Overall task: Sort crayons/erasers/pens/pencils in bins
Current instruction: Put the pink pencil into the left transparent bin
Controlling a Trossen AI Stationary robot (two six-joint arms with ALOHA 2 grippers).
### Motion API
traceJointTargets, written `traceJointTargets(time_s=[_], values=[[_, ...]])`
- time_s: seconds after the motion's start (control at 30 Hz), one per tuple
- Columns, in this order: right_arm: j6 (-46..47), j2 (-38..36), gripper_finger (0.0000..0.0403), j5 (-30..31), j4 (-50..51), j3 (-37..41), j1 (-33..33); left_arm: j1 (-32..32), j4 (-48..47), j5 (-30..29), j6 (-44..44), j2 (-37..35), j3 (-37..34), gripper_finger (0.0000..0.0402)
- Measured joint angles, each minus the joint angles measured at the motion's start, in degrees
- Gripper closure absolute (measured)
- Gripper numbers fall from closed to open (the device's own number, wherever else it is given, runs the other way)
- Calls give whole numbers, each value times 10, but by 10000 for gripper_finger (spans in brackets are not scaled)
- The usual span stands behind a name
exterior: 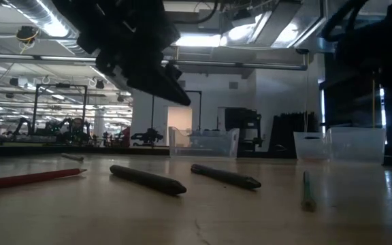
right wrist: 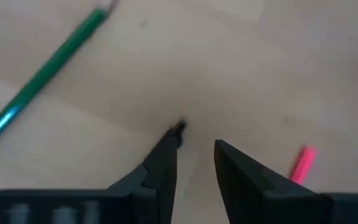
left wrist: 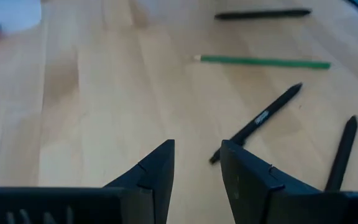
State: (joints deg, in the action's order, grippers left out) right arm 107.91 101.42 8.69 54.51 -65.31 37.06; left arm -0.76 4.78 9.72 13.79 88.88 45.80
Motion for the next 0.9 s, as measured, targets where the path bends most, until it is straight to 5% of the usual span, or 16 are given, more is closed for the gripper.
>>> traceJointTargets(time_s=[0.23, 0.53, 0.9], values=[[75, 13, 292, -164, 81, -8, 37, 14, -39, -44, -1, 0, 0, 278], [178, 13, 292, -155, 47, 10, 89, 16, -51, -48, -2, 0, 0, 278], [161, 6, 296, -141, -79, 113, 88, 16, -59, -78, -1, 0, 0, 278]])
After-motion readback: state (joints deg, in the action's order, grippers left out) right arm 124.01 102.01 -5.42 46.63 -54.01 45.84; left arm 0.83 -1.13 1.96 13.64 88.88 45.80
